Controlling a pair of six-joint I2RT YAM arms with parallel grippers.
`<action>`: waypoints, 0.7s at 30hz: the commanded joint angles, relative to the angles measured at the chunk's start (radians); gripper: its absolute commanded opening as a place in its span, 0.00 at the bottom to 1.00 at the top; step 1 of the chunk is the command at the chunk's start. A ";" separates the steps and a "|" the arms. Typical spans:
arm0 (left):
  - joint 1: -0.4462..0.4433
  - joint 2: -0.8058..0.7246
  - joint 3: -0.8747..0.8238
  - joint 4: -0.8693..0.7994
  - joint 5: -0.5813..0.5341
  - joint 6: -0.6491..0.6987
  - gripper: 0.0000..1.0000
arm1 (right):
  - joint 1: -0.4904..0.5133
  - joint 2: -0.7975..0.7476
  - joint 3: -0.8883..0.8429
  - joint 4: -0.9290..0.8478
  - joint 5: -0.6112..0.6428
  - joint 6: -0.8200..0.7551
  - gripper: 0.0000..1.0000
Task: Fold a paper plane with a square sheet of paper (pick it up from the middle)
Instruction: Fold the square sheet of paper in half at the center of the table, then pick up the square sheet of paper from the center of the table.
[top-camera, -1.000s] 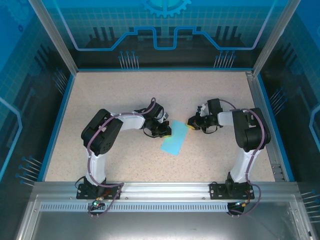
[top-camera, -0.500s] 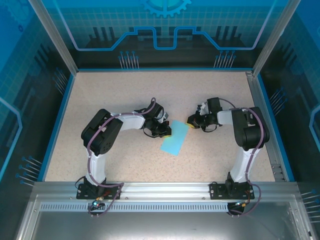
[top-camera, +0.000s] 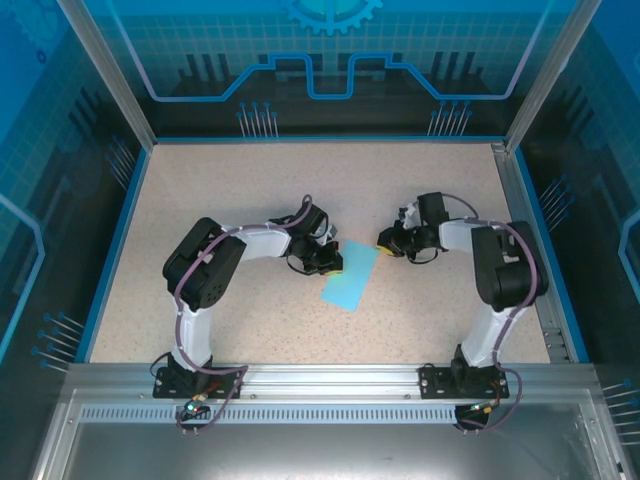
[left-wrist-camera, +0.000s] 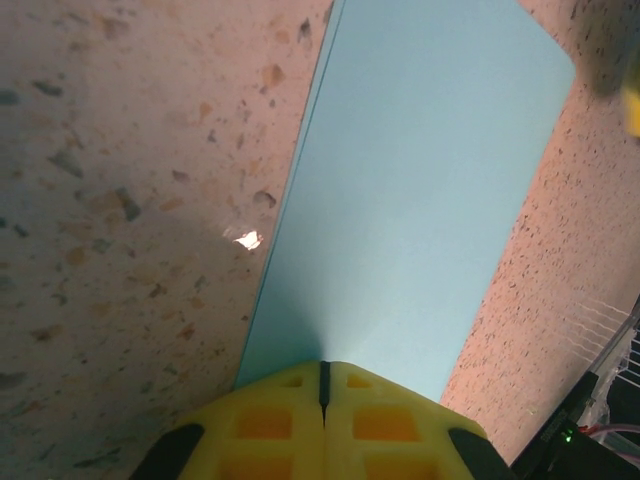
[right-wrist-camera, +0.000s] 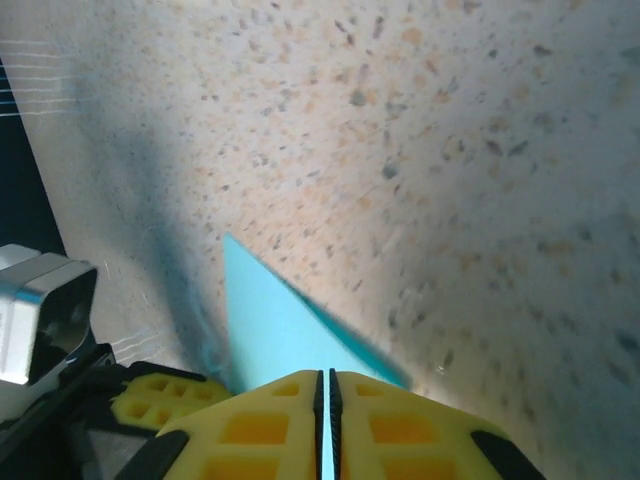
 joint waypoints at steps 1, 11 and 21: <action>-0.004 -0.024 0.037 -0.083 -0.017 0.001 0.00 | 0.001 -0.118 -0.010 -0.147 0.106 -0.041 0.14; 0.000 -0.185 0.040 -0.110 -0.089 -0.001 0.16 | 0.153 -0.187 -0.127 -0.114 0.175 0.033 0.31; 0.048 -0.254 -0.073 -0.088 -0.134 -0.020 0.23 | 0.221 -0.122 -0.120 -0.094 0.223 0.082 0.33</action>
